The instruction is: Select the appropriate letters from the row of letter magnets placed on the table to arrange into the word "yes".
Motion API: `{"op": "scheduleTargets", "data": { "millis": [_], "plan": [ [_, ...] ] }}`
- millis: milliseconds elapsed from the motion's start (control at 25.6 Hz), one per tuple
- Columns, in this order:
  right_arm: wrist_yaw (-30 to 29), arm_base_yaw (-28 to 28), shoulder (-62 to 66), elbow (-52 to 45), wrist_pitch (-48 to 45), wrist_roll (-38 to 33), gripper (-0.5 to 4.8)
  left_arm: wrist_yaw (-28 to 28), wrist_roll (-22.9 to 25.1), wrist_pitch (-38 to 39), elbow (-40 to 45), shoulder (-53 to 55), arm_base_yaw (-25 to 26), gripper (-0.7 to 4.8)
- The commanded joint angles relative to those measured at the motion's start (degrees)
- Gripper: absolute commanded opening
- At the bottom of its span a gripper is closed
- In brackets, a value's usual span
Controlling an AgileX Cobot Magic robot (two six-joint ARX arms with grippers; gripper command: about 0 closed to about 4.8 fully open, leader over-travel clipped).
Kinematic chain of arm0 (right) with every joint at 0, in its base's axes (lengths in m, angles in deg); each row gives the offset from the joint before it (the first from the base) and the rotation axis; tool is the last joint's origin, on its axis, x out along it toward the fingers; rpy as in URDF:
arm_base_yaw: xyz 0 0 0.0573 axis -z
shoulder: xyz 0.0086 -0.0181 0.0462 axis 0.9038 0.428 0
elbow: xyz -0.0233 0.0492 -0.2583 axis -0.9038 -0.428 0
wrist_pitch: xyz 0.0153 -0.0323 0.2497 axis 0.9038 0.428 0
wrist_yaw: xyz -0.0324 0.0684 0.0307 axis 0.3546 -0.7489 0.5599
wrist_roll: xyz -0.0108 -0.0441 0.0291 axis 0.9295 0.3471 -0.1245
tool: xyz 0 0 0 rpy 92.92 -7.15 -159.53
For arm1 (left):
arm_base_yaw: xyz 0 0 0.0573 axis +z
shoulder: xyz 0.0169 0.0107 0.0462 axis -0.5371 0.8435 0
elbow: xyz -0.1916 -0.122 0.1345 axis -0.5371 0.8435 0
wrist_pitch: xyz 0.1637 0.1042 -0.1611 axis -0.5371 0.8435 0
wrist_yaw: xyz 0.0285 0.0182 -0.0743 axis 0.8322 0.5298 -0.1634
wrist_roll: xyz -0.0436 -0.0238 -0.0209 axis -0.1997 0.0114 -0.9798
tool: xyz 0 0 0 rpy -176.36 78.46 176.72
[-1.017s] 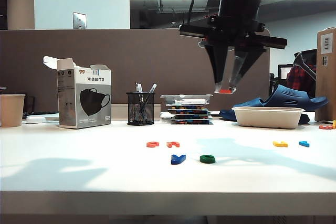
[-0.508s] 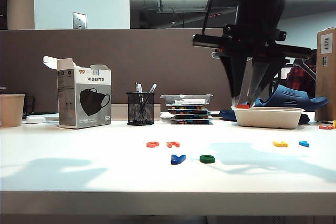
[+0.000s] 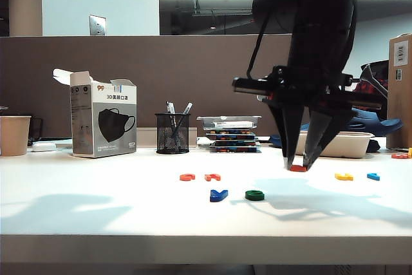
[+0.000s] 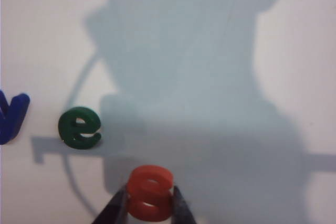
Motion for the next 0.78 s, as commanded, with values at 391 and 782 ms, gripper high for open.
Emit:
{"op": "scheduleTargets", "data": {
  "millis": [391, 782],
  "plan": [
    [0.3, -0.4, 0.0, -6.5, -9.8, 0.2, 0.94, 0.2, 0.2, -0.5, -0.2, -0.1, 0.0, -0.05],
    [0.4, -0.4, 0.0, -6.6, -11.6, 0.3, 0.94, 0.2, 0.2, -0.5, -0.2, -0.1, 0.0, -0.05]
  ]
}}
